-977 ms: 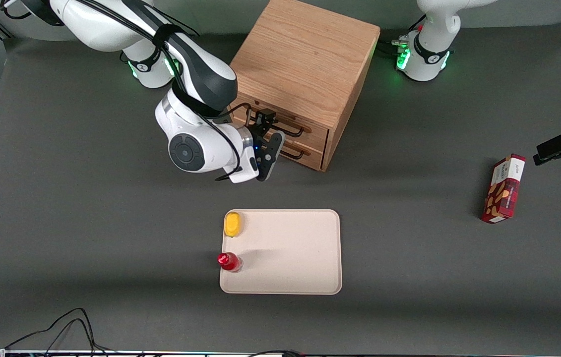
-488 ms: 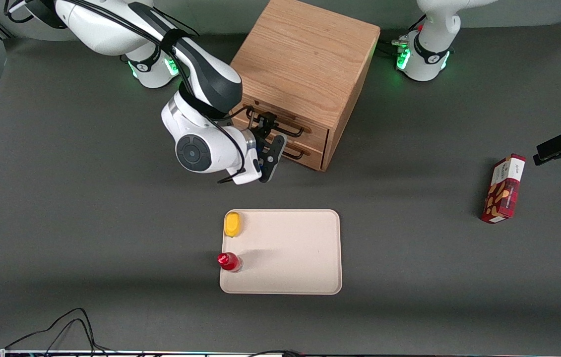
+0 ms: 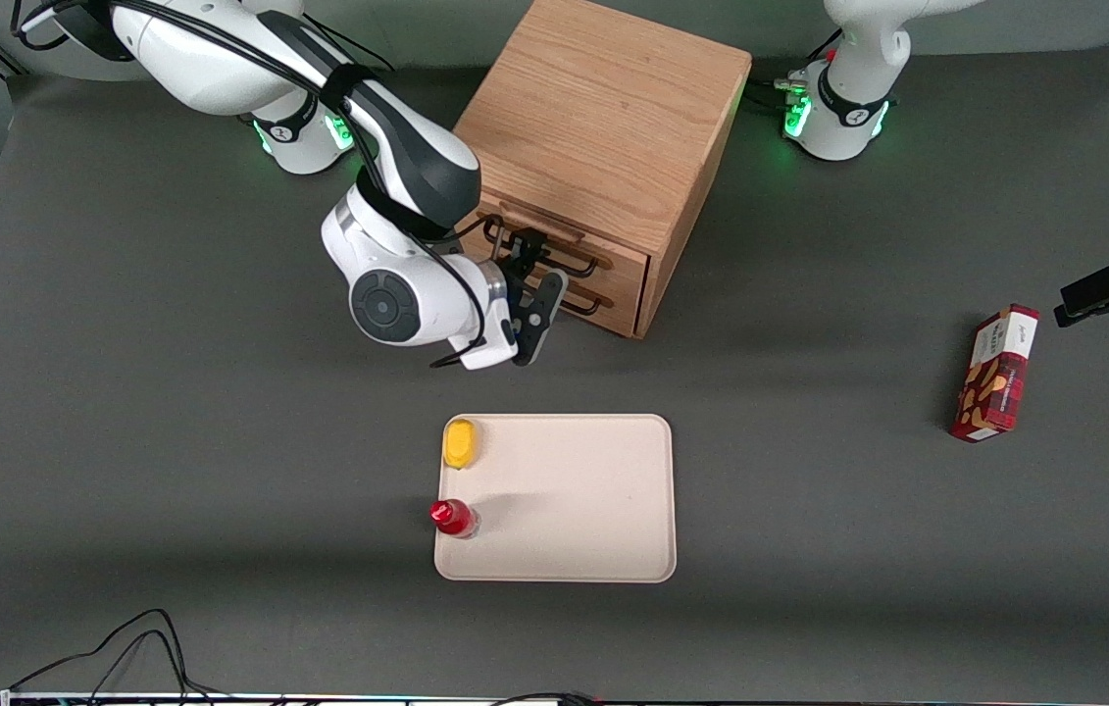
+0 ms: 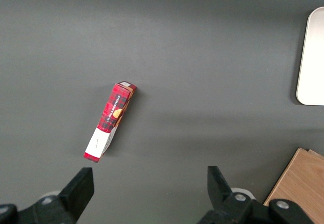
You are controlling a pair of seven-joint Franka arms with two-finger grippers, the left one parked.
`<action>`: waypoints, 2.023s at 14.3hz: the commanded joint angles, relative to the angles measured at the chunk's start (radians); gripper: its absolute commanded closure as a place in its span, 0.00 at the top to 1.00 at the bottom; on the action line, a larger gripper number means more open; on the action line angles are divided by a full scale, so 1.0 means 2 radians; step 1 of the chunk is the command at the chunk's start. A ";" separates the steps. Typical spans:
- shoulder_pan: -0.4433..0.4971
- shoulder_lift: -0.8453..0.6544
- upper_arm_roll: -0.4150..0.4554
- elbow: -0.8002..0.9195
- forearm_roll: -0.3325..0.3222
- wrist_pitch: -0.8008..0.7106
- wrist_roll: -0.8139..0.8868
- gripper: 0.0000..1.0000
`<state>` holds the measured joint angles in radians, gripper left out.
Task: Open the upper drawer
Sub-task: 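Pull the upper drawer outward by its handle with the right gripper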
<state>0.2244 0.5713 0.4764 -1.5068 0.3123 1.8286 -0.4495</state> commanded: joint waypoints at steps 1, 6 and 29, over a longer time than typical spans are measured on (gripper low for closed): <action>-0.004 0.030 -0.019 0.032 -0.011 0.002 -0.019 1.00; -0.006 0.049 -0.059 0.089 -0.007 -0.056 -0.047 1.00; -0.009 0.177 -0.086 0.308 -0.005 -0.084 -0.049 1.00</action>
<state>0.2031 0.8688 0.3099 -0.9858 0.3057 1.6832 -0.5311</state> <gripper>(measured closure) 0.000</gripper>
